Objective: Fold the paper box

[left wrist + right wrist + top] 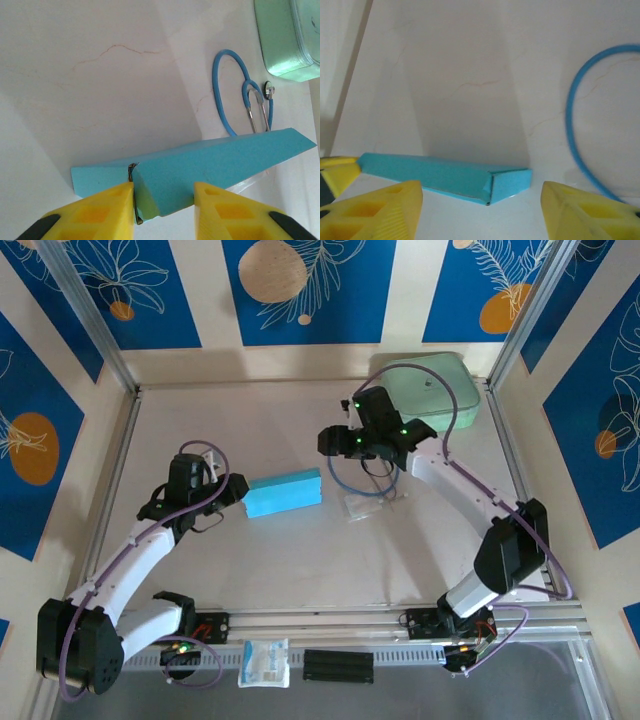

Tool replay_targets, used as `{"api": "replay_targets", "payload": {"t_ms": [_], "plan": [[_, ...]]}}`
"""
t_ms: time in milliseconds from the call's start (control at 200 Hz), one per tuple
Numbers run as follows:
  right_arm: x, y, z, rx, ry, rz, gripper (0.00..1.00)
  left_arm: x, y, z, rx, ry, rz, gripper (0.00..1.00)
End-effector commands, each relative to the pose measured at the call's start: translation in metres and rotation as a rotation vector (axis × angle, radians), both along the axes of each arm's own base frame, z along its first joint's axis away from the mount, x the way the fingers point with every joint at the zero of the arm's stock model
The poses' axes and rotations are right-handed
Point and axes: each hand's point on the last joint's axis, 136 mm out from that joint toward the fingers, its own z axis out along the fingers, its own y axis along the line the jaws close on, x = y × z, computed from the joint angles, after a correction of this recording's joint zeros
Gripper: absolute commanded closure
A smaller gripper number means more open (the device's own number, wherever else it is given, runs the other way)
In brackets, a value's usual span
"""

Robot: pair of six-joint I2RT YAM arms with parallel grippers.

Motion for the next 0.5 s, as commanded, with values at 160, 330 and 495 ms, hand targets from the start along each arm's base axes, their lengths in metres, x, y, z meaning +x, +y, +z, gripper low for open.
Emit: {"api": "replay_targets", "payload": {"t_ms": [160,330,495], "plan": [[-0.021,0.01,-0.054,0.014,0.237,0.033,0.46,-0.01,0.002,-0.015,0.035,0.054,-0.029,0.68],[-0.023,0.004,-0.081,-0.01,0.284,0.024,0.59,-0.01,0.002,-0.017,0.039,0.058,-0.029,0.68],[-0.028,0.002,-0.101,-0.027,0.327,0.022,0.61,-0.01,0.001,-0.02,0.037,0.066,-0.032,0.68]]}}
